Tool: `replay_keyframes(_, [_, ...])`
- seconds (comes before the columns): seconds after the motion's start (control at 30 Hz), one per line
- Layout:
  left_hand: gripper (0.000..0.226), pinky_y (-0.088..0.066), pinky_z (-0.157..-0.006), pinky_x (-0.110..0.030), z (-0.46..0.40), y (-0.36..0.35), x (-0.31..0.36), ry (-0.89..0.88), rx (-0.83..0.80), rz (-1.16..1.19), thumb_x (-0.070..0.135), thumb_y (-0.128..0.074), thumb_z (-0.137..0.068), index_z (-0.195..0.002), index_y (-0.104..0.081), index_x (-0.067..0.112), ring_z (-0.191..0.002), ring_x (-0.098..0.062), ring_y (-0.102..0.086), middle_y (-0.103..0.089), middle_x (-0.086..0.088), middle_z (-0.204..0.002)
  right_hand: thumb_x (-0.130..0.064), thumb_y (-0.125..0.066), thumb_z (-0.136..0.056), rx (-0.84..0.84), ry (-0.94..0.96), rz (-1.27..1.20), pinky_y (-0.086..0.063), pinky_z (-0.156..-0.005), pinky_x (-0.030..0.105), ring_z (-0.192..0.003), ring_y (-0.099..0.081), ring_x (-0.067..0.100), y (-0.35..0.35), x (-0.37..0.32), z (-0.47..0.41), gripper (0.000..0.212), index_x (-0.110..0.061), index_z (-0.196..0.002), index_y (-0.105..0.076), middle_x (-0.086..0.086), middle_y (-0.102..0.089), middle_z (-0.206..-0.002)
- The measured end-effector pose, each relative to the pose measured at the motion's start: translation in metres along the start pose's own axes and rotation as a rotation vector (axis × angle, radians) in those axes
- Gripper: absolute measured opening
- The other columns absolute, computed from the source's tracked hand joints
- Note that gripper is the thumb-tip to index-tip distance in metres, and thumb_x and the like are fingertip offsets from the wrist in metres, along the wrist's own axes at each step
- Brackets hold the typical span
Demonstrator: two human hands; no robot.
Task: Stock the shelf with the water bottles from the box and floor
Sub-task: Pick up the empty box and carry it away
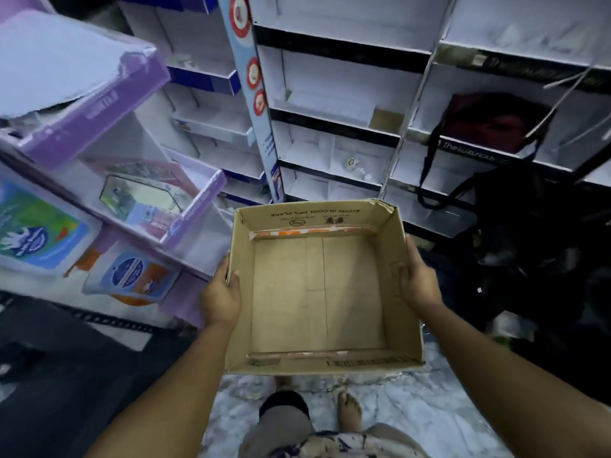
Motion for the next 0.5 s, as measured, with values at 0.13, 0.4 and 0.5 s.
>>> replay_keyframes(0.13, [0.043,-0.051,-0.085,-0.041,-0.056,-0.015,0.015,-0.127,-0.066,0.0,0.014,-0.052,-0.097,-0.14,-0.051,0.017,-0.1,-0.038,-0.064,-0.068,-0.018,-0.114,-0.015,-0.044,-0.099,0.079,-0.084,-0.034,-0.052,-0.066,0.051,-0.074,-0.062,0.041,-0.011,-0.005,-0.019,0.063,-0.032,-0.154,-0.017,0.025,-0.068,-0.094])
replay_keyframes(0.4, [0.042,-0.044,-0.065,-0.033,-0.144,-0.04,0.044,-0.224,-0.22,-0.101,0.021,-0.05,-0.1,-0.141,-0.049,0.017,-0.083,-0.038,-0.064,-0.069,-0.024,-0.1,-0.018,-0.041,-0.101,0.195,-0.23,-0.053,-0.052,-0.062,0.053,-0.068,-0.059,0.042,-0.038,-0.01,-0.046,0.06,-0.031,-0.154,-0.017,0.026,-0.066,-0.09])
replay_keyframes(0.5, [0.042,-0.05,-0.074,-0.036,-0.164,-0.055,0.046,-0.203,-0.25,-0.105,0.025,-0.05,-0.099,-0.141,-0.049,0.02,-0.092,-0.037,-0.066,-0.069,-0.019,-0.11,-0.016,-0.042,-0.101,0.222,-0.251,-0.05,-0.051,-0.059,0.053,-0.065,-0.058,0.042,-0.045,-0.004,-0.057,0.059,-0.027,-0.154,-0.019,0.026,-0.065,-0.085])
Point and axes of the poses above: each hand's wrist, its own z-axis away from the middle knuckle, its own y-axis out of the back of the hand, x = y × z, the point moved 1 cm from there along -z, towards the middle knuckle
